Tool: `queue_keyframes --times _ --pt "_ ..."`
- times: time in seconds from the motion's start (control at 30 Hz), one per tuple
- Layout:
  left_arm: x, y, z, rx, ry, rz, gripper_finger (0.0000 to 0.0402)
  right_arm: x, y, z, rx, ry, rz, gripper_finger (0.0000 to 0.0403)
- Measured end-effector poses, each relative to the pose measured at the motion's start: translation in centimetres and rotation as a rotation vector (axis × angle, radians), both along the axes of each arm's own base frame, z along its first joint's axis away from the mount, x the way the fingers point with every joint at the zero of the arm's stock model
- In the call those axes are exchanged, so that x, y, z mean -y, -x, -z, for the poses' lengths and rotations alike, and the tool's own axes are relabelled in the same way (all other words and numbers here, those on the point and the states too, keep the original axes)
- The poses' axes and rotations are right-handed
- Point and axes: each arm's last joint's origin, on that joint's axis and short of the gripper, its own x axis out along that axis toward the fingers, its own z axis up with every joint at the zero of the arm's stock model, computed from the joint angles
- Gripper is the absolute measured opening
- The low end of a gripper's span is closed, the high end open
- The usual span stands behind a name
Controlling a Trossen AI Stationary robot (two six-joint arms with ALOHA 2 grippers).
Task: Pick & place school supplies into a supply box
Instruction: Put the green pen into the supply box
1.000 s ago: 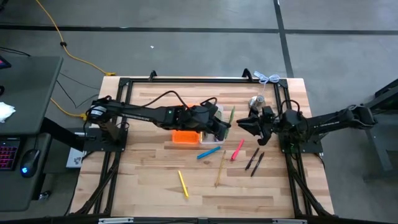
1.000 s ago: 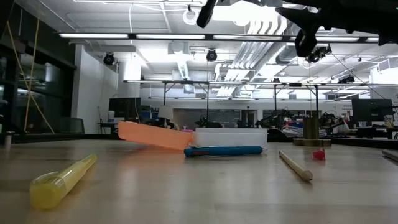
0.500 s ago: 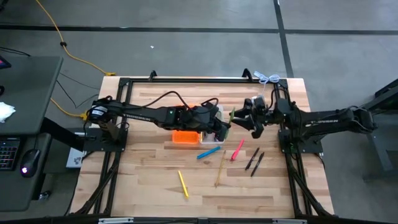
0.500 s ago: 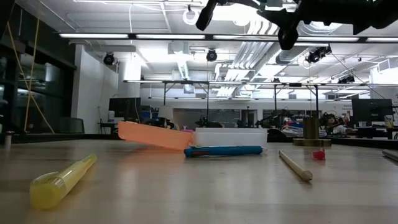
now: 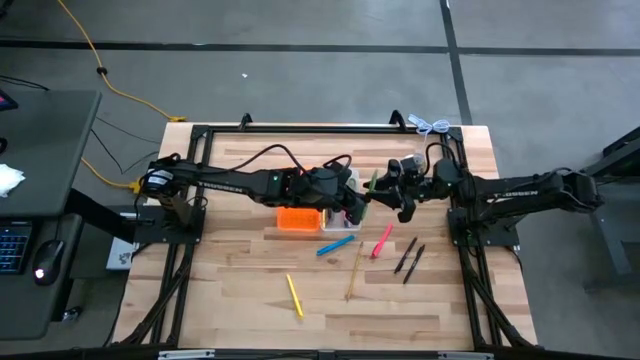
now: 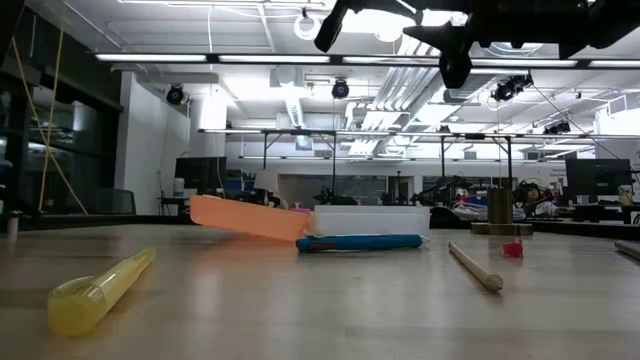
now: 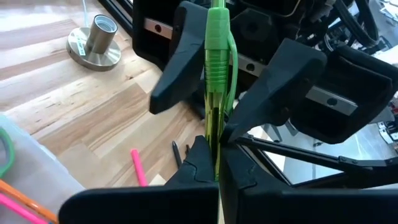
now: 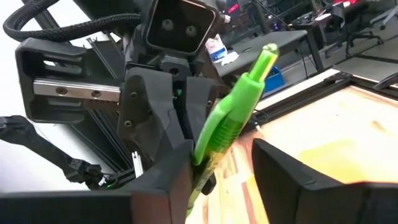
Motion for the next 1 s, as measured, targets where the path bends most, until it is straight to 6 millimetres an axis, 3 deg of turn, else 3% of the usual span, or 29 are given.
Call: queue_keyframes --times 0.5,0.7,1.0 --pt "-0.74 -0.02 0.04 -0.006 -0.007 -0.014 0.0024 0.03 -0.01 -0.02 0.004 0.022 0.01 0.0017" --pt "-0.74 0.06 0.21 -0.025 -0.01 -0.013 0.0037 0.03 -0.02 0.04 -0.001 0.03 0.011 0.0012" --pt "-0.75 0.36 0.45 -0.068 -0.005 -0.012 0.0112 0.06 0.0 0.24 -0.011 0.058 0.022 0.0005"
